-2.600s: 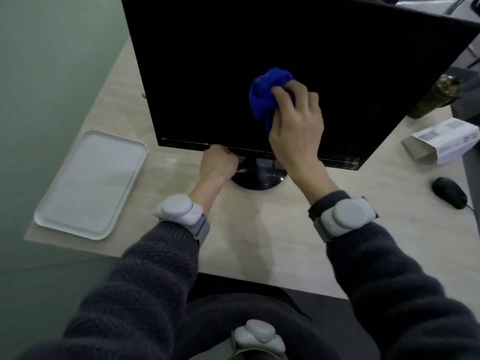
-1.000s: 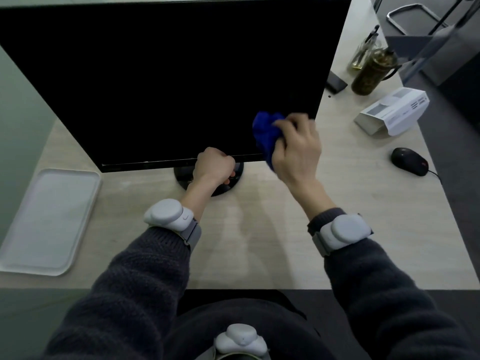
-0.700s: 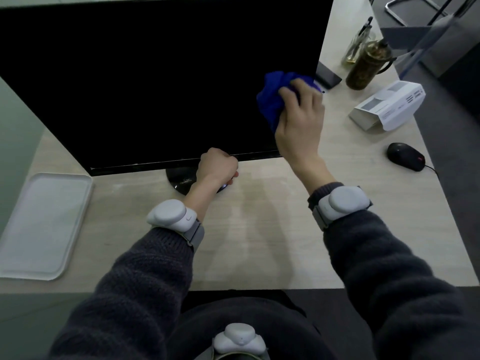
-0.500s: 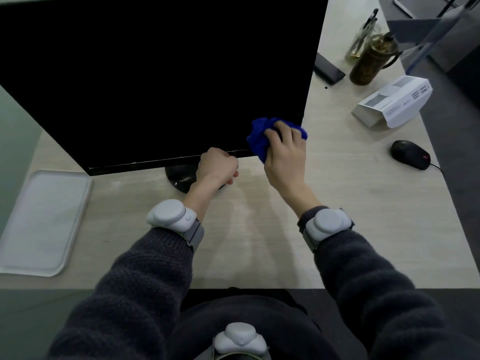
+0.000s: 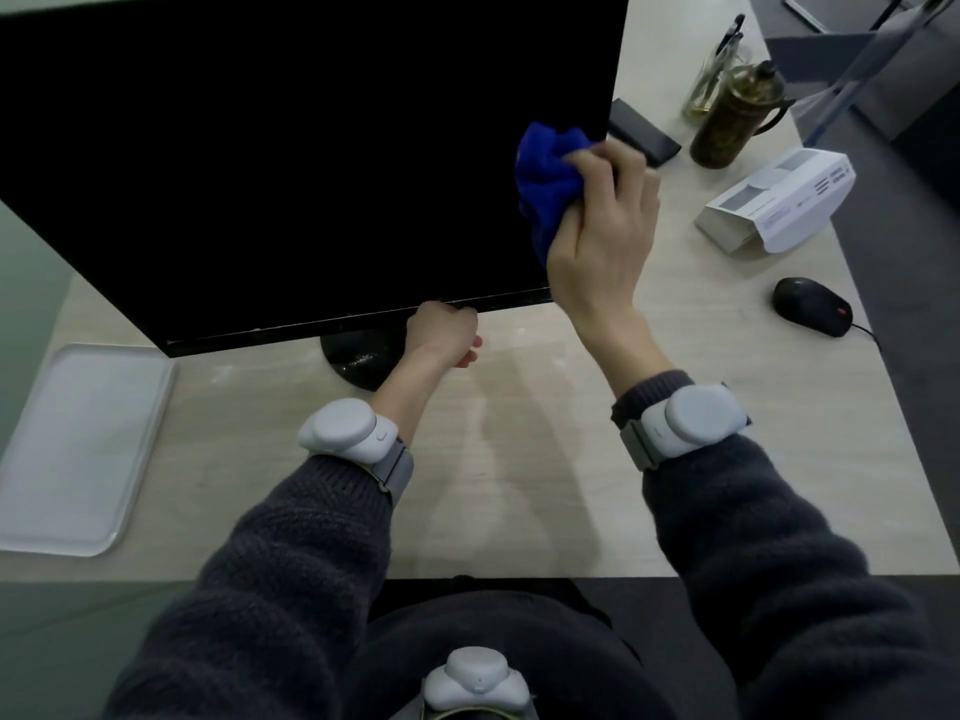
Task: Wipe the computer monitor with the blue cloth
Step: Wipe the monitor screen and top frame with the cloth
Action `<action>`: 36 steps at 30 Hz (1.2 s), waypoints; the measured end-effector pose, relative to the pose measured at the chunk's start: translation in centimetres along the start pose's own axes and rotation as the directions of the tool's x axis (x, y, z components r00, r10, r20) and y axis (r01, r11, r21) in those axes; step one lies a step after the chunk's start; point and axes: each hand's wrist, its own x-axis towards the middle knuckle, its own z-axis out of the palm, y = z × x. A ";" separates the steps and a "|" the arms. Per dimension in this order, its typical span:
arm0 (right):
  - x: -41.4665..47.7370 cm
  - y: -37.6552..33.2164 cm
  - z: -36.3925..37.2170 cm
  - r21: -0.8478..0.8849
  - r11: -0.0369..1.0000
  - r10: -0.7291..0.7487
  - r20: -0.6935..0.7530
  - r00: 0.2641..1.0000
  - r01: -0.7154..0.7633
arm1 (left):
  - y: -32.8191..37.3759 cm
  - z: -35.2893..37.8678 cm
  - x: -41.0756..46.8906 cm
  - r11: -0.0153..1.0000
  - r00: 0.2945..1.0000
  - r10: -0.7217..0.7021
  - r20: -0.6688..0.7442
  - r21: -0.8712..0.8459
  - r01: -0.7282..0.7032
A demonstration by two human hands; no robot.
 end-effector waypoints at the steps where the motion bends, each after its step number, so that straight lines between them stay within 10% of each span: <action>1: 0.9 -0.2 0.2 0.010 1.000 -0.010 -0.016 1.000 0.010 | 0.4 0.3 -0.1 0.981 0.995 -0.092 0.049 -0.168 0.099; 5: 1.7 0.4 1.1 -0.050 0.997 -0.057 0.045 0.997 0.059 | 2.1 1.9 -1.4 0.503 0.912 -0.189 0.363 -0.762 0.407; 10: -2.2 2.8 2.0 -0.134 0.991 0.006 0.191 0.982 0.020 | 1.9 2.8 -1.8 0.124 0.917 -0.124 0.380 -0.910 0.394; 19: -10.1 5.4 1.5 -0.214 0.967 0.222 0.440 0.870 -0.139 | 1.5 3.0 -2.2 0.059 0.912 -0.063 0.405 -0.911 0.409; 30: -4.0 3.3 1.2 -0.017 0.985 0.171 0.094 0.981 -0.170 | 1.9 1.9 -1.2 0.166 0.918 -0.148 0.369 -0.905 0.391; 36: -8.6 4.7 2.0 -0.143 0.974 0.217 0.381 0.899 -0.175 | 1.5 1.8 -1.4 0.179 0.923 -0.098 0.372 -0.906 0.384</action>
